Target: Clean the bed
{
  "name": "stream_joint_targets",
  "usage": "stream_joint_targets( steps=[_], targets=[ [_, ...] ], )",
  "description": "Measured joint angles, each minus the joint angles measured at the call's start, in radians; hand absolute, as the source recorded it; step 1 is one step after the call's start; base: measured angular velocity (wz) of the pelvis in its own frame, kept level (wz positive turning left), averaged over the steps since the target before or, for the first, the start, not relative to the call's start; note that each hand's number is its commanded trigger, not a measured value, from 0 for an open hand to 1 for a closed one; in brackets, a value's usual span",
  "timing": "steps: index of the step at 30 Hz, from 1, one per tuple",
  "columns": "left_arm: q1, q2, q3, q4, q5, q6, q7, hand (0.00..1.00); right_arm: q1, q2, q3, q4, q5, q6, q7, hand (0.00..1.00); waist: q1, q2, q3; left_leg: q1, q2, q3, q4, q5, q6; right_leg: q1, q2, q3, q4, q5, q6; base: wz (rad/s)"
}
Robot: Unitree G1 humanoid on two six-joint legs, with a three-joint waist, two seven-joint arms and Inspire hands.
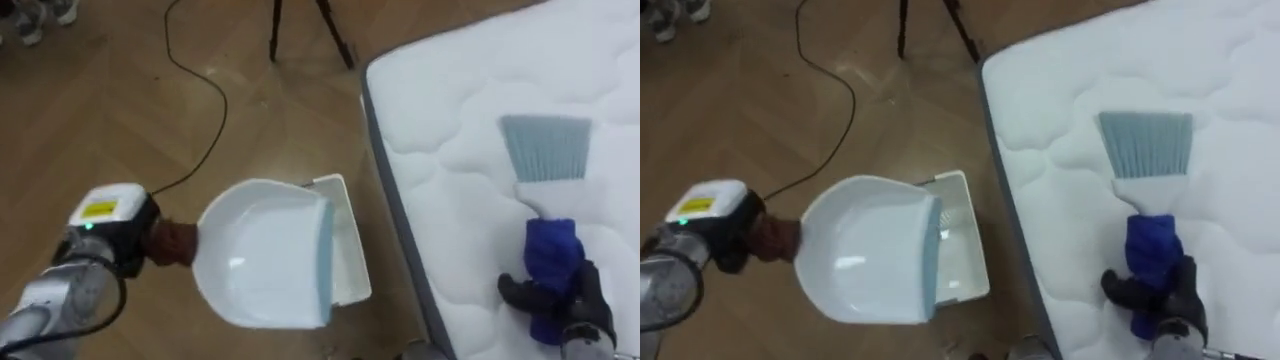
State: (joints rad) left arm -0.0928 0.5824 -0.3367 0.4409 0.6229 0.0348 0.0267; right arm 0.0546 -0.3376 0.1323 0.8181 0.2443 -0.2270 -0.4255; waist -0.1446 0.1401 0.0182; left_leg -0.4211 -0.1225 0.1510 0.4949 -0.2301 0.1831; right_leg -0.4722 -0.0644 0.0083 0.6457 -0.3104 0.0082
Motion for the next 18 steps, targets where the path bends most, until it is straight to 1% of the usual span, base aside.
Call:
stream_joint_targets(
  steps=[1,2,3,5,6,8,9,10,11,12,13,14,15,16,17,18],
  targets=[
    [0.012,-0.015,0.0,-0.022,-0.027,-0.011,-0.013,1.0,0.004,0.0,-0.002,0.002,0.001,0.005,-0.002,0.0,0.016,-0.004,-0.0003,0.014,0.007,0.002,-0.014,-0.001,0.001,0.019,0.007,-0.002,-0.026,0.012,0.002,-0.16],
    [0.016,-0.02,0.0,-0.031,-0.042,-0.015,-0.021,1.0,0.008,0.001,-0.002,0.003,0.005,0.01,-0.002,0.0,0.02,-0.006,-0.001,0.022,0.009,0.002,-0.019,-0.001,0.001,0.03,0.009,-0.003,-0.034,0.015,0.002,-0.14],
    [0.026,-0.021,0.003,-0.06,-0.072,-0.015,-0.038,1.0,0.017,0.003,-0.002,0.001,0.009,0.014,-0.002,0.0,0.025,-0.01,-0.0018,0.034,0.012,0.002,-0.027,-0.002,0.003,0.048,0.01,-0.012,-0.056,0.02,0.003,-0.08],
    [0.043,-0.021,0.031,-0.128,-0.085,-0.022,-0.057,1.0,0.044,0.007,-0.006,-0.002,0.008,0.014,-0.003,0.0,0.038,-0.017,-0.0022,0.051,0.019,0.006,-0.037,-0.004,0.005,0.066,0.015,-0.013,-0.079,0.029,0.005,-0.12],
    [0.056,-0.021,0.054,-0.166,-0.1,-0.036,-0.059,1.0,0.059,0.012,-0.009,-0.004,0.007,0.015,-0.008,0.0,0.043,-0.023,-0.0036,0.068,0.02,0.01,-0.048,-0.004,0.005,0.085,0.016,-0.012,-0.091,0.033,0.006,-0.1],
    [0.069,-0.024,0.073,-0.217,-0.122,-0.042,-0.061,1.0,0.086,0.016,-0.025,-0.004,0.013,0.015,-0.009,0.0,0.041,-0.028,-0.0032,0.109,0.02,0.011,-0.063,-0.006,0.007,0.128,0.017,-0.011,-0.104,0.034,0.008,-0.1],
    [0.088,-0.035,0.094,-0.255,-0.122,-0.048,-0.062,1.0,0.096,0.018,-0.04,-0.004,0.014,0.018,-0.013,0.0,0.04,-0.032,-0.0037,0.142,0.02,0.019,-0.082,-0.006,0.007,0.152,0.016,-0.011,-0.114,0.036,0.01,-0.28],
    [0.106,-0.052,0.12,-0.276,-0.126,-0.059,-0.062,1.0,0.107,0.019,-0.045,-0.004,0.011,0.023,-0.023,0.0,0.041,-0.041,-0.0036,0.172,0.021,0.037,-0.103,-0.007,0.008,0.173,0.014,-0.011,-0.111,0.036,0.01,-0.35],
    [0.114,-0.058,0.128,-0.282,-0.134,-0.062,-0.062,1.0,0.111,0.019,-0.045,-0.004,0.01,0.026,-0.025,0.0,0.039,-0.044,-0.0045,0.184,0.021,0.043,-0.109,-0.01,0.007,0.18,0.014,-0.012,-0.111,0.035,0.01,-0.43],
    [0.124,-0.067,0.136,-0.288,-0.141,-0.066,-0.062,1.0,0.119,0.02,-0.045,-0.004,0.0,0.031,-0.031,0.0,0.036,-0.054,-0.0056,0.204,0.024,0.062,-0.118,-0.011,0.007,0.187,0.014,-0.012,-0.111,0.036,0.01,-0.49],
    [0.127,-0.074,0.137,-0.29,-0.14,-0.067,-0.063,1.0,0.127,0.02,-0.046,-0.004,-0.006,0.036,-0.032,0.0,0.036,-0.066,-0.0053,0.217,0.031,0.091,-0.119,-0.019,0.006,0.182,0.013,-0.014,-0.108,0.037,0.008,-0.54],
    [0.13,-0.079,0.137,-0.291,-0.139,-0.066,-0.063,1.0,0.129,0.02,-0.046,-0.005,-0.008,0.041,-0.032,0.0,0.036,-0.07,-0.0053,0.224,0.039,0.117,-0.12,-0.024,0.006,0.181,0.014,-0.019,-0.107,0.039,0.005,-0.72],
    [0.136,-0.091,0.137,-0.292,-0.14,-0.067,-0.066,1.0,0.132,0.019,-0.046,-0.016,-0.008,0.054,-0.032,0.0,0.04,-0.08,-0.006,0.236,0.052,0.163,-0.129,-0.025,0.006,0.177,0.016,-0.03,-0.111,0.052,0.002,-0.91],
    [0.142,-0.105,0.139,-0.293,-0.141,-0.066,-0.068,1.0,0.132,0.019,-0.048,-0.039,-0.015,0.073,-0.03,0.0,0.043,-0.082,-0.0069,0.247,0.07,0.215,-0.143,-0.025,0.006,0.173,0.022,-0.05,-0.134,0.081,-0.003,-1.03],
    [0.146,-0.111,0.14,-0.294,-0.141,-0.066,-0.069,1.0,0.13,0.019,-0.049,-0.052,-0.019,0.08,-0.029,0.0,0.045,-0.081,-0.0073,0.253,0.083,0.246,-0.153,-0.025,0.005,0.174,0.027,-0.06,-0.153,0.098,-0.005,-1.22],
    [0.15,-0.121,0.142,-0.295,-0.141,-0.066,-0.074,1.0,0.12,0.022,-0.049,-0.069,-0.022,0.087,-0.028,0.0,0.056,-0.082,-0.0102,0.261,0.112,0.34,-0.175,-0.025,0.005,0.178,0.029,-0.106,-0.155,0.12,-0.006,-1.22]
  ],
)
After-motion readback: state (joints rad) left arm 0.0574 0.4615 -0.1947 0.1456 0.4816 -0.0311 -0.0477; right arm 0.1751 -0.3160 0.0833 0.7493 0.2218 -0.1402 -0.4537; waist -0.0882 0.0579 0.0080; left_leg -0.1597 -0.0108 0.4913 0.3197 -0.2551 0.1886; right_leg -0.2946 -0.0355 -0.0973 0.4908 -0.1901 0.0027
